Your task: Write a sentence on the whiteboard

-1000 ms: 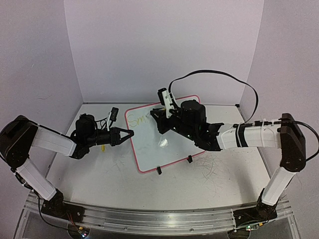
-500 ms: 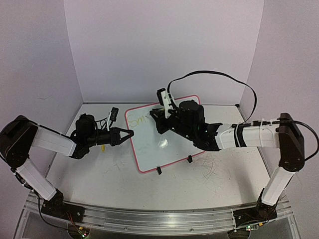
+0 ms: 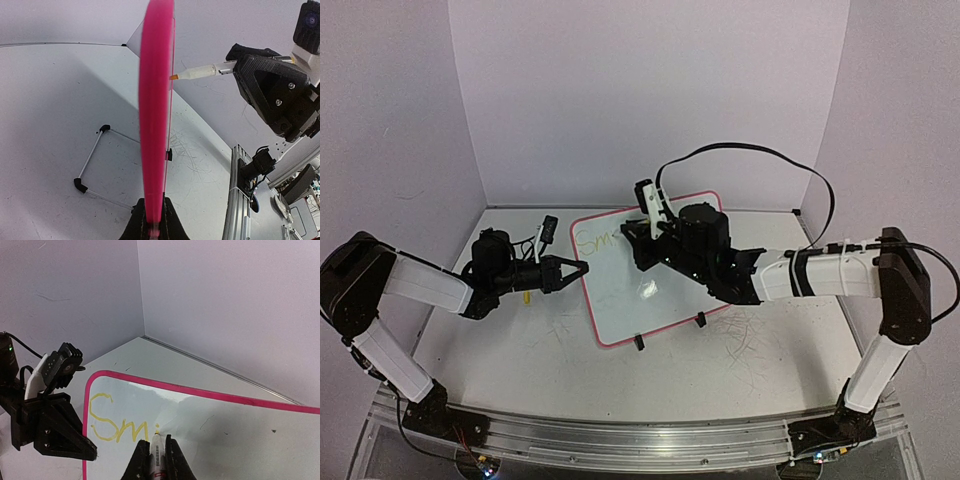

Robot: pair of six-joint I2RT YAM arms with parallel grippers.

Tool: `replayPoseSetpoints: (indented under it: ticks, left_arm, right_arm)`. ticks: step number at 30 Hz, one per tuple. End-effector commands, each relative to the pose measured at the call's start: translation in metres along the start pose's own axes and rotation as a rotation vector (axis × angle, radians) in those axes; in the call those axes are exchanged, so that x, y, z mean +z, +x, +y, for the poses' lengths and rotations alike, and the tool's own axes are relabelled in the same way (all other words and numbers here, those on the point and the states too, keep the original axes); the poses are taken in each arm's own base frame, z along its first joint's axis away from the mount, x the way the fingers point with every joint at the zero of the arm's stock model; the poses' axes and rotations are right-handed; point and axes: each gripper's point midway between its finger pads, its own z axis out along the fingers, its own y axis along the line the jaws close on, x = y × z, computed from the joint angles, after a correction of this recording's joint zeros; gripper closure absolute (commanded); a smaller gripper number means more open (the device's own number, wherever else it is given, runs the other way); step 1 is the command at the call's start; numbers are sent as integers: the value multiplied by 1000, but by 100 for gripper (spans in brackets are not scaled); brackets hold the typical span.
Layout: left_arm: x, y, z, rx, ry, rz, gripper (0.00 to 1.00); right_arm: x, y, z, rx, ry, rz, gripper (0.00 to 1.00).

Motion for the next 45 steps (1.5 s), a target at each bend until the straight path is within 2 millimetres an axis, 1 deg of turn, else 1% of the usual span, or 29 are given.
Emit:
replayPoseSetpoints:
  ticks: [1, 4, 8, 12, 15, 17, 19, 20, 22, 24, 26, 29, 36, 45]
  left_arm:
    - [0, -5, -5, 41, 5, 0, 100]
    - [-1, -5, -5, 39, 3, 0, 100]
    - [-1, -6, -5, 40, 2, -2, 100]
    - [-1, -5, -5, 39, 2, -1, 100]
    - [0, -5, -4, 36, 1, 1, 100]
    - [0, -5, -4, 35, 2, 1, 100]
    - [0, -5, -5, 37, 1, -1, 100]
    - [0, -5, -5, 37, 1, -1, 100]
    - [0, -5, -5, 37, 3, 0, 100]
    - [1, -4, -4, 32, 4, 6, 100]
    - [1, -4, -4, 32, 5, 7, 100]
    - [1, -5, -5, 34, 6, 3, 100]
    - [0, -3, -5, 35, 3, 5, 100]
    - [0, -3, -5, 36, 6, 7, 100]
  right_arm:
    - [-7, 10, -3, 12, 24, 28, 100]
    - [-10, 14, -2, 17, 25, 37, 100]
    - [-12, 14, -1, 22, 26, 38, 100]
    - [-12, 10, 0, 19, 24, 28, 100]
    - [-15, -6, 4, 23, -3, -5, 100]
    - [-23, -26, 6, 39, -19, -47, 100]
    - [-30, -39, 5, 45, -20, -76, 100]
    - [-31, -42, 1, 48, -13, -82, 100]
    - [-28, -44, -8, 53, 3, -89, 100]
    - [-21, -46, -10, 54, 7, -93, 100]
    - [-16, -49, -9, 45, 6, -100, 100]
    - [-8, -48, -8, 35, 5, -98, 100]
    - [-2, -52, -7, 13, 8, -108, 100]
    - [6, -46, -10, 6, 30, -97, 100]
